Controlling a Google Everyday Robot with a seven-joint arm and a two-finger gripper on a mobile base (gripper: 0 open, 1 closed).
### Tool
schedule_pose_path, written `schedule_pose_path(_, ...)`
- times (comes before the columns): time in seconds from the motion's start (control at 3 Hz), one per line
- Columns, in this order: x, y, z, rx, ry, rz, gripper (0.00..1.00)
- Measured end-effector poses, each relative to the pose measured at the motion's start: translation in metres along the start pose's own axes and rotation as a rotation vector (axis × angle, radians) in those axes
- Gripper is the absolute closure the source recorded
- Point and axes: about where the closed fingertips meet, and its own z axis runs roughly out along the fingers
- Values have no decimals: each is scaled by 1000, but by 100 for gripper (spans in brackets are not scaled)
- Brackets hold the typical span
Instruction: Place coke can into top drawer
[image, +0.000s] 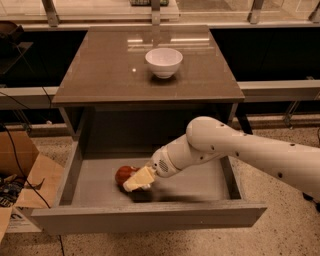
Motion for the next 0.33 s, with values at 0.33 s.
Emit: schedule_pose_path(0.33, 0, 0, 0, 0, 0, 0, 0)
